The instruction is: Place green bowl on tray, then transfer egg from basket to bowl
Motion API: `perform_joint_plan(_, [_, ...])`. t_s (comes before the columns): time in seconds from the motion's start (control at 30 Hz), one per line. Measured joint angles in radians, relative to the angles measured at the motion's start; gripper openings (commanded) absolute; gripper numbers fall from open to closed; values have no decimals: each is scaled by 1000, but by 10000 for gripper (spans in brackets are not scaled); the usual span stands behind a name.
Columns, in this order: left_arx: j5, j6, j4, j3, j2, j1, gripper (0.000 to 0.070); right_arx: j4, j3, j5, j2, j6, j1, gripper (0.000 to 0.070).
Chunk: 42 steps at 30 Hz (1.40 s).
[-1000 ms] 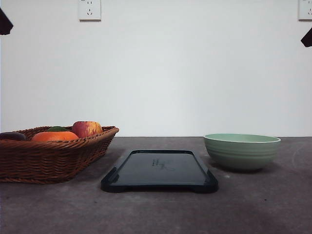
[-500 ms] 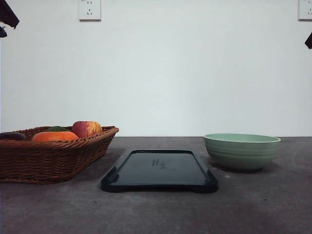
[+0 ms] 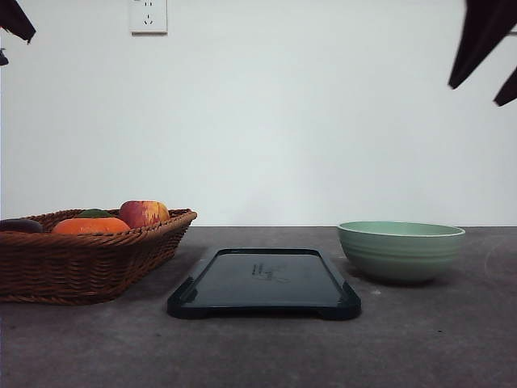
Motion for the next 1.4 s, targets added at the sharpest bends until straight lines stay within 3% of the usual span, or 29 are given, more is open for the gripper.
perform_joint_plan(0.47, [0,-31,-2,0,0,0,309,-4,212,3,386,6,-60,365])
perform_joint_plan(0.77, [0,-31,-2,0,1,0,309,-17,214,2,473,12,-113,364])
perform_joint_plan(1.17, [0,-31,-2,0,23,0,308,-26,214,1,606,2,-115,334])
perform_joint_plan(1.23, [0,-31,-2,0,23,0,309,-27,214,1,624,1,-115,275])
perform_joint_plan(1.33, [0,-31,-2,0,25,0,309,-27,214,1,639,-2,-115,99])
perform_joint_plan(1.4, [0,-31,-2,1,26,0,309,-26,214,1,642,-6,-115,34])
